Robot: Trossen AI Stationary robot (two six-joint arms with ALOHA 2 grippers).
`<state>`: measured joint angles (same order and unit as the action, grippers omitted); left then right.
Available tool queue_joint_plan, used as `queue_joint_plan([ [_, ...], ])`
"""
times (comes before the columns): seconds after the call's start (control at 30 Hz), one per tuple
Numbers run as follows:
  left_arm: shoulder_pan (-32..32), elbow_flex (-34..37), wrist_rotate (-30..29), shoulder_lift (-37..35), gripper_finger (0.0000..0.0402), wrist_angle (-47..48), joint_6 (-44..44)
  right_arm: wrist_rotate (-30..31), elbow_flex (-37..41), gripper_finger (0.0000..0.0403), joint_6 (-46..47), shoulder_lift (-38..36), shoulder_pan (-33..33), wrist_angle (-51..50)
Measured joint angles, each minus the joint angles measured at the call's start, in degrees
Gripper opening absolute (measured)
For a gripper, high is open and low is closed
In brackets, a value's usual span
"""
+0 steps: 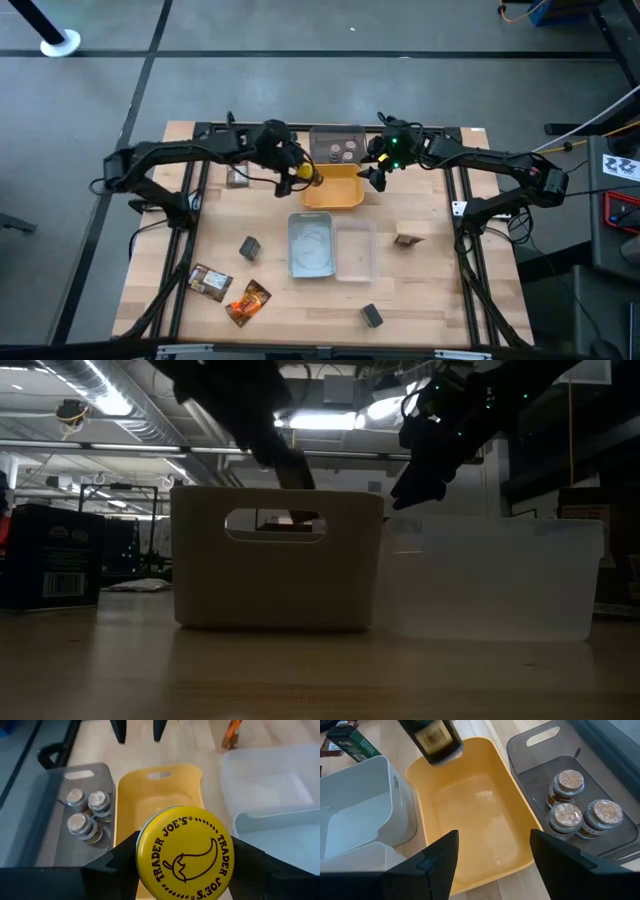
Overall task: Sort spices by type
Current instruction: Put the yellow seasoning bottle into the yellow bin
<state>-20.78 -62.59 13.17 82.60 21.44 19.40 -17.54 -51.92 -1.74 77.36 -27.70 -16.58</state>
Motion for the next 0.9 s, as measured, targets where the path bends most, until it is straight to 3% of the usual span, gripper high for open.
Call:
queue_joint_plan([
  [0.27, -0.63, 0.0, 0.0, 7.13, 0.0211, -1.1, 0.3, 0.01, 0.0, 0.0246, -0.02, 0.02, 0.0, 0.0],
  [0.9, -2.68, 0.02, 0.08, 14.59, 0.0223, -1.32, 0.61, 0.09, -0.02, 0.0246, -0.04, 0.04, 0.0, 0.0],
])
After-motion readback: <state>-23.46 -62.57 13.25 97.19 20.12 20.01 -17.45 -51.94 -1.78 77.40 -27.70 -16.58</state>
